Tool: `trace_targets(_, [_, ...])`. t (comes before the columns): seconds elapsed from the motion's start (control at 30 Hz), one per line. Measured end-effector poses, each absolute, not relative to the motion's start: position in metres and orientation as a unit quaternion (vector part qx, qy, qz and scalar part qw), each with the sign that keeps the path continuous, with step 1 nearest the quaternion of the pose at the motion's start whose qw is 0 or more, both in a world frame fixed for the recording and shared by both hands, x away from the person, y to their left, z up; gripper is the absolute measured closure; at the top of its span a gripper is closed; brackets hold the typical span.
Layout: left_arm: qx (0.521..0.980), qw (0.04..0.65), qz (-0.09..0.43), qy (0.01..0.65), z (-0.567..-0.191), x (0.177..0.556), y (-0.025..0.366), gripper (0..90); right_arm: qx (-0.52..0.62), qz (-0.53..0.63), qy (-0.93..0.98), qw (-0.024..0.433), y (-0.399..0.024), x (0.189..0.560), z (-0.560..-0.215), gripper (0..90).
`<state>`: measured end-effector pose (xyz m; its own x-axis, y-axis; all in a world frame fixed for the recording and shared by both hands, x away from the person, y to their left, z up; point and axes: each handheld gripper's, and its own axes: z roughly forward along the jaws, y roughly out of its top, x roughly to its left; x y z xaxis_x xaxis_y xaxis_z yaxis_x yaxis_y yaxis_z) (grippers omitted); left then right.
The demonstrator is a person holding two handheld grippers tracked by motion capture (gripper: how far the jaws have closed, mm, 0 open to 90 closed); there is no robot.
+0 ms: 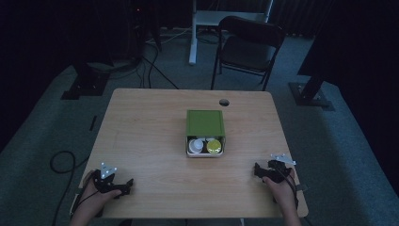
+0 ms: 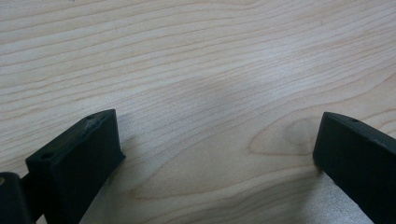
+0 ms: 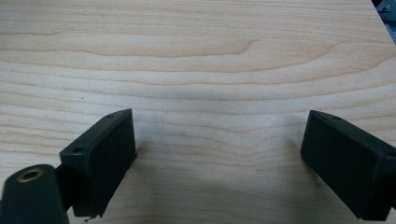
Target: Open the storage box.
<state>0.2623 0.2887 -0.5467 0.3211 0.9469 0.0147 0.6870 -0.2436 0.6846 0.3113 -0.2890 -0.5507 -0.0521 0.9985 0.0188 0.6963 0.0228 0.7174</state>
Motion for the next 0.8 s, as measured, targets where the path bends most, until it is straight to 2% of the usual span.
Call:
trace_targets(0.63, [0.757, 0.295, 0.22, 0.54, -0.5467, 0.2623, 0.2887, 0.9, 0.622, 0.291, 0.681, 0.255, -0.2915, 0.3101, -0.5499, 9.8])
trace_targets(0.8, [0.757, 0.295, 0.22, 0.54, -0.5467, 0.2623, 0.2888, 0.9, 0.609, 0.291, 0.686, 0.272, -0.2888, 0.3082, -0.5447, 9.9])
